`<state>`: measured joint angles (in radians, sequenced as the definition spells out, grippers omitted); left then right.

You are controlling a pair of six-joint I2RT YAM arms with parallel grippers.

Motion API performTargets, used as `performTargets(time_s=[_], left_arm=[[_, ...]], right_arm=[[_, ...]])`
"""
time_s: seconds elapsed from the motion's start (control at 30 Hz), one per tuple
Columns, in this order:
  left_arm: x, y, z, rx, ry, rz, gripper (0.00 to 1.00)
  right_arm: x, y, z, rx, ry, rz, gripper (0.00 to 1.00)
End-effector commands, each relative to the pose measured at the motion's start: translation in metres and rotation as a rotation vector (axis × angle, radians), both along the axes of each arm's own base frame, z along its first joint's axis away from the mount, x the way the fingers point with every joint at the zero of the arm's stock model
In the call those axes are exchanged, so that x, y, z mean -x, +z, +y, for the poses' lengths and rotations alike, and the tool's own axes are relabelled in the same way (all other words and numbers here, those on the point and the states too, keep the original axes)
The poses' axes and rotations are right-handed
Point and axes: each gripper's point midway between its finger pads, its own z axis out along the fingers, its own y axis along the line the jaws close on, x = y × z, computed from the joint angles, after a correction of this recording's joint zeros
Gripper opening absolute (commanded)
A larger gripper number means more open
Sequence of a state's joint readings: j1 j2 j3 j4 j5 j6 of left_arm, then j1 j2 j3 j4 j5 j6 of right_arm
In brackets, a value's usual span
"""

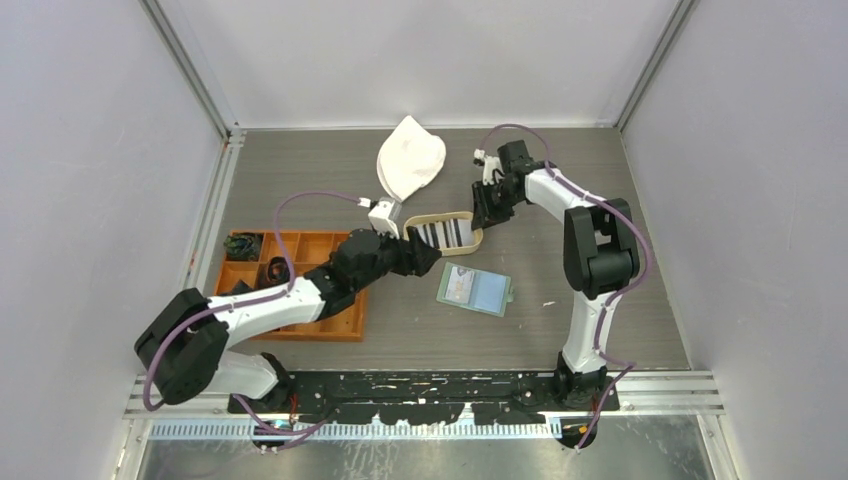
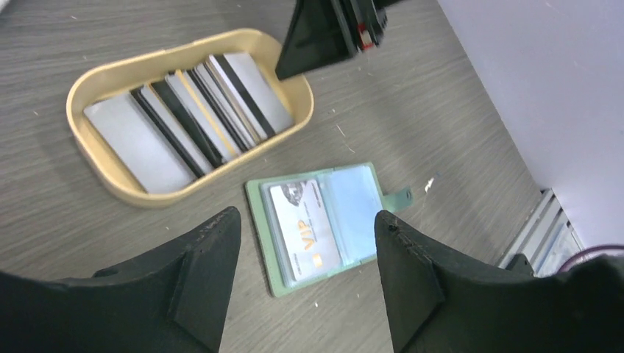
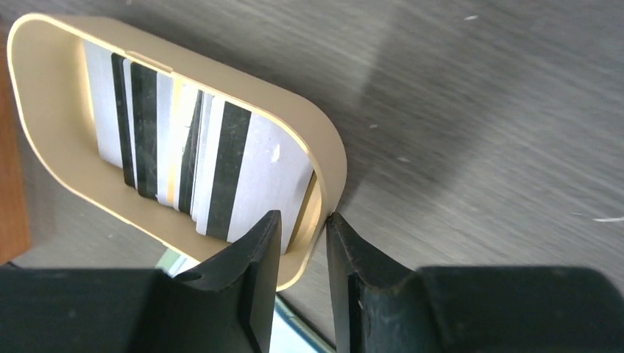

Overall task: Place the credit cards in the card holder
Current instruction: Pick up the credit card from the storage box.

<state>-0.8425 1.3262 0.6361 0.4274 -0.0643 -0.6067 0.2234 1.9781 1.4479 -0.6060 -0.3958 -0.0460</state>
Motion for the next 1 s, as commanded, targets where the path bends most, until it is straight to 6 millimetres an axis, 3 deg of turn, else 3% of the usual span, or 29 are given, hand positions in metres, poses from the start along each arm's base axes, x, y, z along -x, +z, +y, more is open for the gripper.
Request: performTargets(time_s=[0.0, 0.27, 0.63, 0.97], left_arm=[[-0.021, 0.010, -0.001, 0.067, 0.027, 0.056, 0.67], [-0.049, -0.016, 0.010, 0.037, 0.101, 0.169, 0.68], [-0.095, -0.062, 0.026, -0.178, 0.189, 0.289, 0.70], [-0.107, -0.089, 0.030, -0.233, 0.199, 0.354, 0.73]], right_arm=[[0.012, 0.032, 0.034, -0.122, 0.030, -0.014, 0.35], [0.024, 0.037, 0.061, -0.153, 0.094, -0.011, 0.38], [0.021, 0.033, 0.059, -0.131, 0.107, -0.011, 0.41], [0.021, 0.028, 0.059, -0.124, 0.109, 0.004, 0.42]])
